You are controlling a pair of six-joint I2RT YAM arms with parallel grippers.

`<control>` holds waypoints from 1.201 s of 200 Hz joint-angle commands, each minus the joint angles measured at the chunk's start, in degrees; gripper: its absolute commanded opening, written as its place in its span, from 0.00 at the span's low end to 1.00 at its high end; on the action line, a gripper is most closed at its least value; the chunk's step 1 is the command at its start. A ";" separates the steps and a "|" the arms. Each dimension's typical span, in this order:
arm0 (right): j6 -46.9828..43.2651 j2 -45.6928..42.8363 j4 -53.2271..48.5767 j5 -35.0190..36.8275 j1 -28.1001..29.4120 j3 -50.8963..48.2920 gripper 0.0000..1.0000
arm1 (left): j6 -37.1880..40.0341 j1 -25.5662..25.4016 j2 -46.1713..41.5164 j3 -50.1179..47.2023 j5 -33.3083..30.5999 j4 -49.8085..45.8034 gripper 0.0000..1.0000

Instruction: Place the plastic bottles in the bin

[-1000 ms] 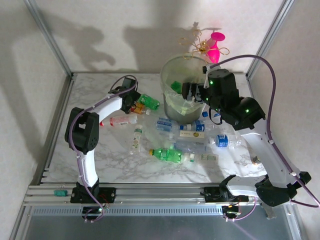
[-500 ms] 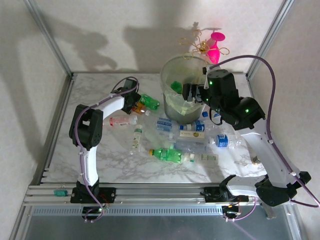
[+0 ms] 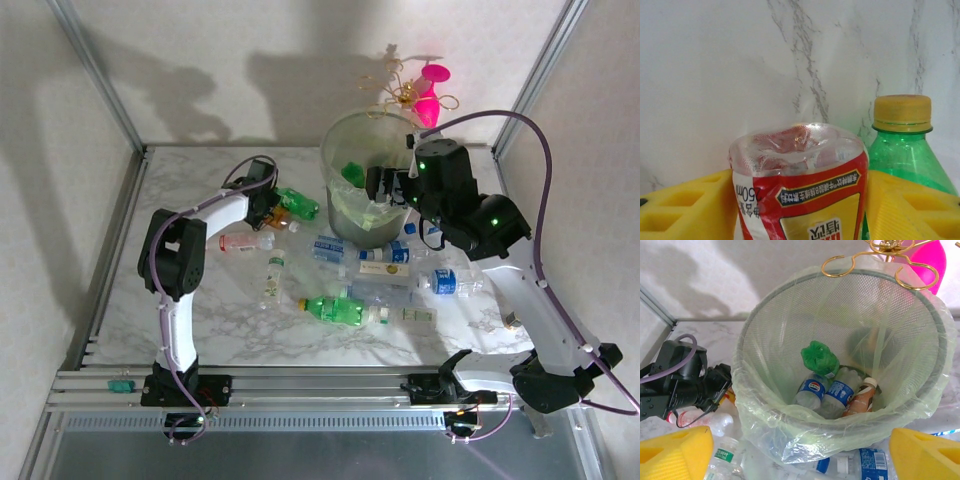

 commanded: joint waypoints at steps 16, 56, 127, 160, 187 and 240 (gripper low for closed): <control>-0.78 -1.41 0.85 0.74 0.32 -0.12 0.91 | 1.47 1.59 -2.28 -4.16 -1.42 -4.06 0.57; -0.77 -1.15 1.12 0.24 0.32 0.21 0.91 | 2.37 2.35 -3.70 -4.03 -0.65 -3.58 0.48; -0.72 -1.58 2.01 0.03 0.28 0.59 0.91 | 3.34 3.15 -9.41 -2.55 -0.53 -3.91 0.46; -0.42 -1.75 2.28 -0.56 0.28 0.32 0.91 | 4.55 3.23 -11.09 -1.35 0.66 -5.03 0.46; -0.42 -1.64 2.54 -1.18 0.28 0.07 0.91 | 5.01 3.13 -13.34 -1.83 1.62 -5.98 0.46; -0.38 -1.63 2.80 -2.56 0.28 -0.32 0.91 | 5.45 2.51 -21.19 -7.84 4.46 -7.61 0.47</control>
